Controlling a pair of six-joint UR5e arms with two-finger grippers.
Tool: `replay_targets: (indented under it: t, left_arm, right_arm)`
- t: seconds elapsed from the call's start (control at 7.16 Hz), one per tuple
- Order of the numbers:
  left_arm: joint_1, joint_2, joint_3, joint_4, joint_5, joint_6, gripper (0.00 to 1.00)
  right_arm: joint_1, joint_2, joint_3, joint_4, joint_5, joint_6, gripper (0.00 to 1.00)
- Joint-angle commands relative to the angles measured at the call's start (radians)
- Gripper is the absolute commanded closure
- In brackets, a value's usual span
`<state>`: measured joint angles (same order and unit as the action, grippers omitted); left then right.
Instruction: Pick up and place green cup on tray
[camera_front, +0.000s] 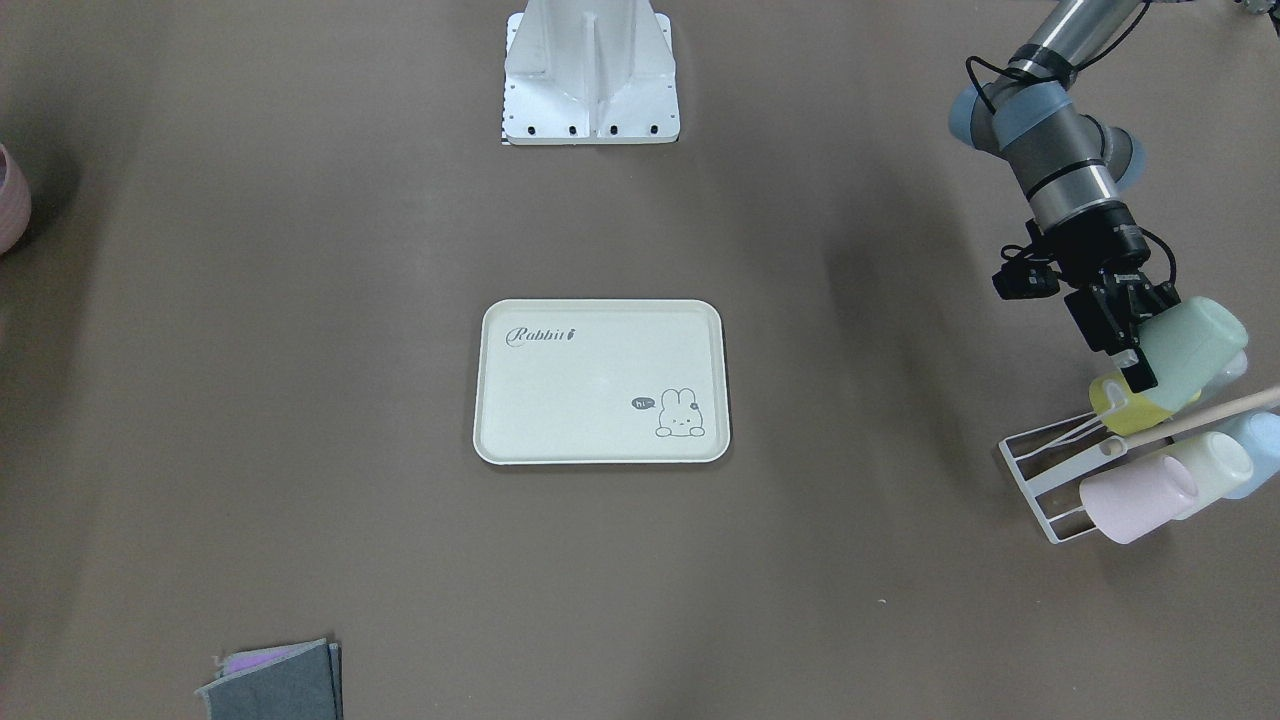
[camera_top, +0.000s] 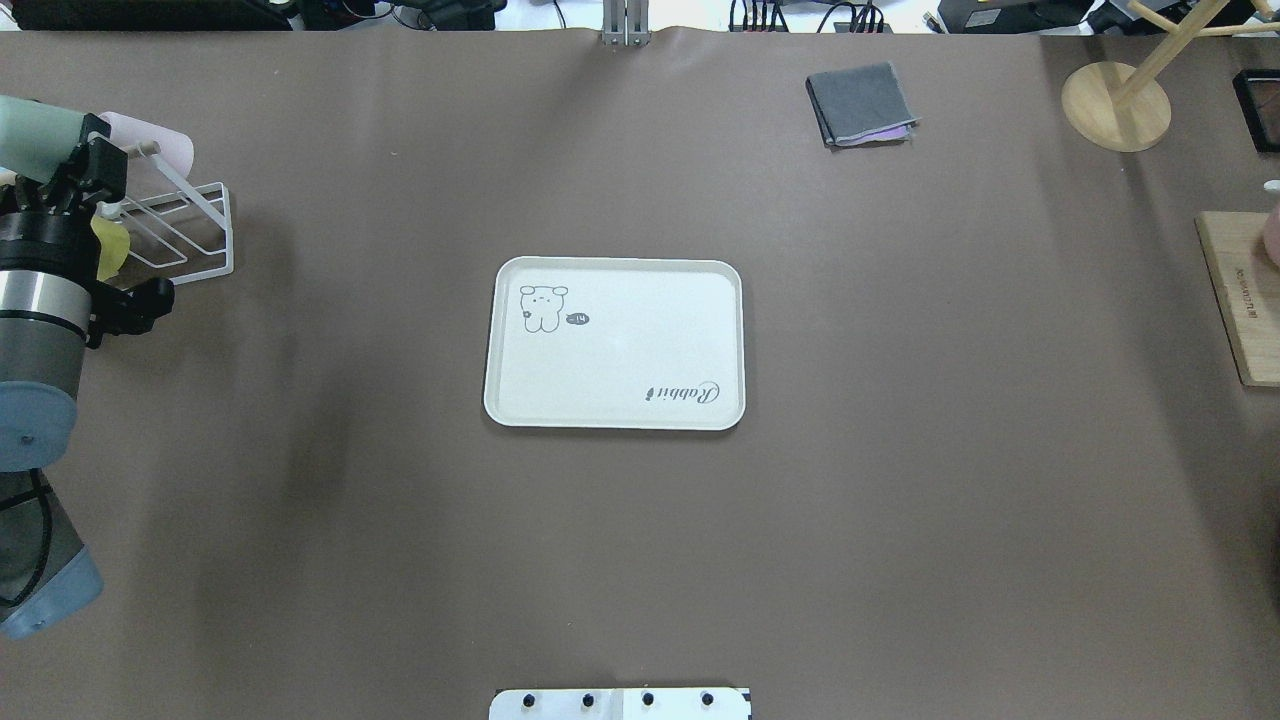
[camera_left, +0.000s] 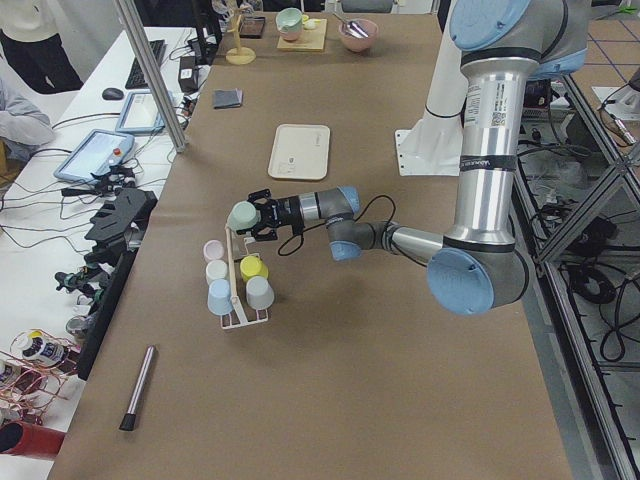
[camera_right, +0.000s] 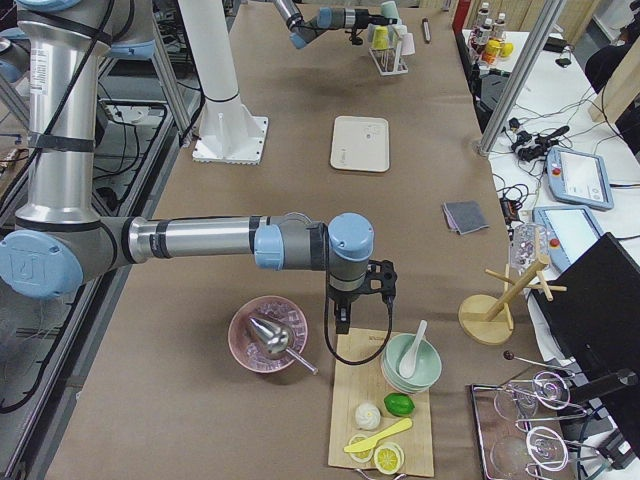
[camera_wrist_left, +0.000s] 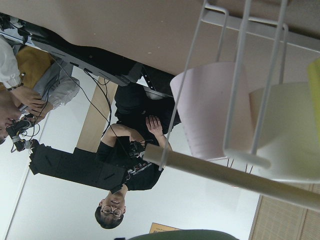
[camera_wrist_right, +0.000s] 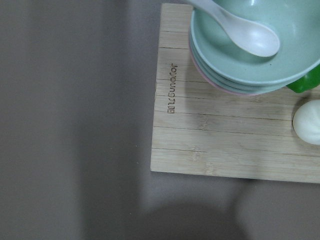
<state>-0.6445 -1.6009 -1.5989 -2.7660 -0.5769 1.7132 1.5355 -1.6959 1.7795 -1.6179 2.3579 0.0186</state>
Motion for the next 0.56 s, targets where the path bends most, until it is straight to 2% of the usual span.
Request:
replay_targets:
  t: [0.0,0.28,0.42]
  left_arm:
    - [-0.004,0.001,-0.01,-0.052,-0.008,-0.128,0.29]
    - [-0.003,-0.002,-0.033,-0.098,-0.117,-0.368,0.29]
    - [-0.001,-0.005,-0.091,-0.093,-0.121,-0.42,0.29]
  right_arm:
    - [0.0,0.007,0.001,0.001,-0.003,0.004,0.0]
    - [0.0,0.005,-0.005,0.001,-0.008,0.006,0.0]
    - [0.0,0.002,-0.003,0.001,-0.008,0.006,0.0]
